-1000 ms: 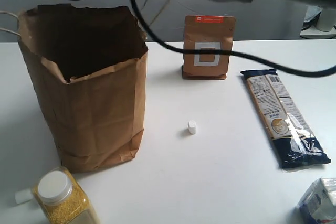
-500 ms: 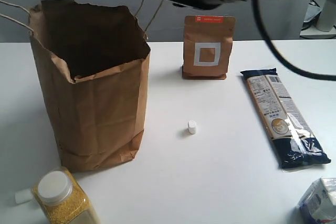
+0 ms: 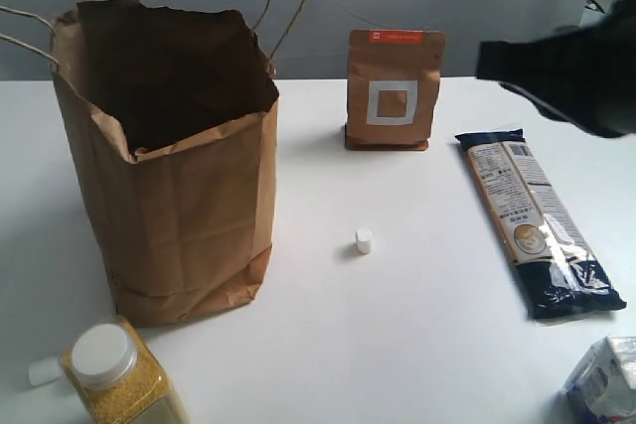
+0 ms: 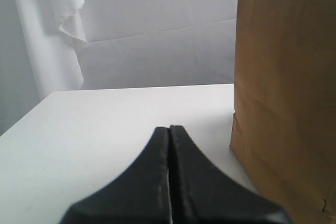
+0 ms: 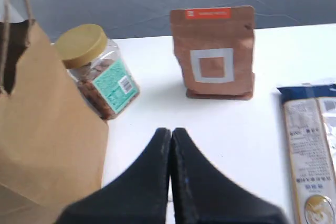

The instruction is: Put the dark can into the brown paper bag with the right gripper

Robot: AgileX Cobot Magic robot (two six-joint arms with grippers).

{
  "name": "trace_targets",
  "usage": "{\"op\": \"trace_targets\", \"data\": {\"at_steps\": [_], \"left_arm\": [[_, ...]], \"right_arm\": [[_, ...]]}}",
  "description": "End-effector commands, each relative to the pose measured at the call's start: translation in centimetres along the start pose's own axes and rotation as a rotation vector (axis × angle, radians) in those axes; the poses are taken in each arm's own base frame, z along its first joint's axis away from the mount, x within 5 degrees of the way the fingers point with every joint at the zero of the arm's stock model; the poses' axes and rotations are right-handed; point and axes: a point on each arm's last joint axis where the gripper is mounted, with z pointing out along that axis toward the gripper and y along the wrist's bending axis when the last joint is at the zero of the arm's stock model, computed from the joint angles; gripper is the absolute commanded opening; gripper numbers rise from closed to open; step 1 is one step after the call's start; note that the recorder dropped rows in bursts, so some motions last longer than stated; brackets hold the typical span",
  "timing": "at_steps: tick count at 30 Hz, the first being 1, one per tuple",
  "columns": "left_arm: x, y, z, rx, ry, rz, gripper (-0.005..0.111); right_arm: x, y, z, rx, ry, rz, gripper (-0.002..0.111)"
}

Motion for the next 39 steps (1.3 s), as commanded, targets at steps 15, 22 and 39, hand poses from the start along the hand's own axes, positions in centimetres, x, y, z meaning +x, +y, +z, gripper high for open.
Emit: {"op": "trace_targets", "data": {"at_steps": [15, 22, 39], "left_arm": [[0.0, 0.0, 0.0, 0.006, -0.006, 0.001, 0.0], [0.0, 0.0, 0.0, 0.006, -0.006, 0.001, 0.0], [0.1, 0.0, 0.0, 0.005, -0.004, 0.001, 0.0]], "right_arm": [[13.6, -8.8, -8.4, 0.129, -0.364, 0.042, 0.0], [17.3, -9.7, -9.8, 0.179, -0.456, 0.0, 0.0], [17.1, -9.6, -9.9, 0.217, -0.459, -0.211, 0.0]]}}
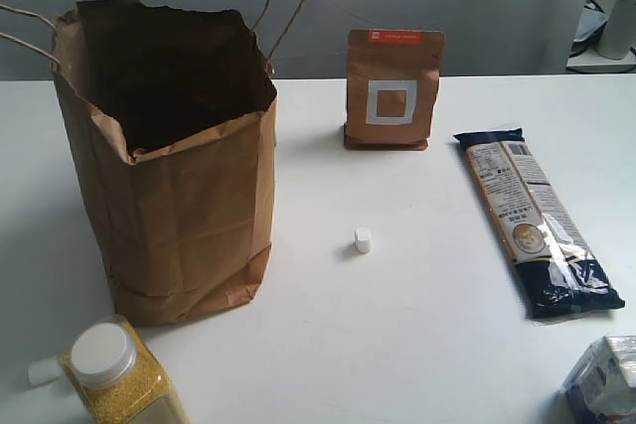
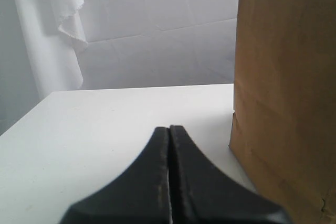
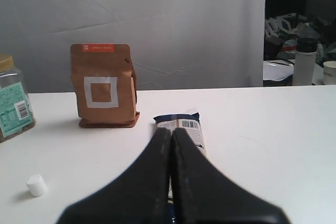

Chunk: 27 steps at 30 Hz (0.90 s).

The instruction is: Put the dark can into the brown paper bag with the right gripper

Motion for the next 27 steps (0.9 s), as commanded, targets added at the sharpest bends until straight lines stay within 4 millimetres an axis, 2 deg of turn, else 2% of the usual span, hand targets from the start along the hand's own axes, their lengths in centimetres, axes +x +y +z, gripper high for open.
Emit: {"op": "trace_targets", "data": {"at_steps": [1, 27], "left_arm": [[0.07, -0.04, 0.0, 0.005, -0.004, 0.001, 0.0], [0.07, -0.04, 0.0, 0.005, -0.004, 0.001, 0.0]], "right_arm": [[-0.01, 0.0, -0.03, 0.001, -0.011, -0.05, 0.0], [-0.2, 0.03, -0.03, -0.002, -0.032, -0.027, 0.0]]}}
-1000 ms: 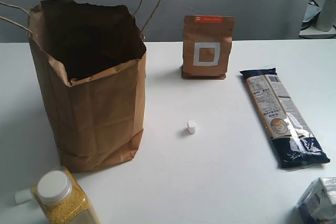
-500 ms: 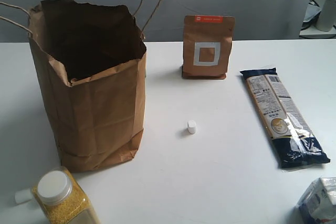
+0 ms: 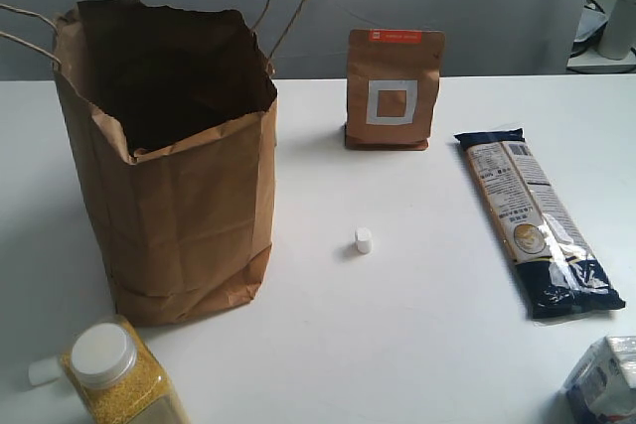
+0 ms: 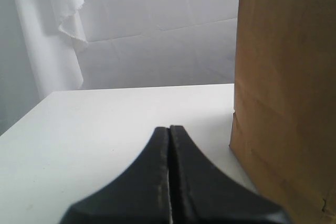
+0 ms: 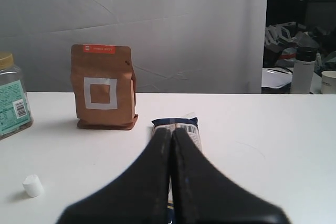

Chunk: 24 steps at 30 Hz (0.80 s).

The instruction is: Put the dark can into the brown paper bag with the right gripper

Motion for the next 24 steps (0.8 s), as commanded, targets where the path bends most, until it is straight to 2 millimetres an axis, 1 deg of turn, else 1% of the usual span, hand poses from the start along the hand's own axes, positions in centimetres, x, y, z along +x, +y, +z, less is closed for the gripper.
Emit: {"op": "trace_targets", "data": {"at_steps": [1, 13, 17, 24], "left_arm": [[0.07, -0.04, 0.0, 0.005, -0.004, 0.001, 0.0], [0.07, -0.04, 0.0, 0.005, -0.004, 0.001, 0.0], [0.07, -0.04, 0.0, 0.005, -0.004, 0.001, 0.0], [0.07, -0.04, 0.0, 0.005, -0.004, 0.001, 0.0]], "right_arm": [[-0.09, -0.01, -0.03, 0.002, -0.02, 0.009, 0.0], [-0.09, -0.02, -0.03, 0.005, -0.02, 0.009, 0.0], [-0.1, -0.35, -0.04, 0.063, -0.021, 0.013, 0.0], [-0.1, -0.33, -0.04, 0.059, -0.021, 0.012, 0.0]]}}
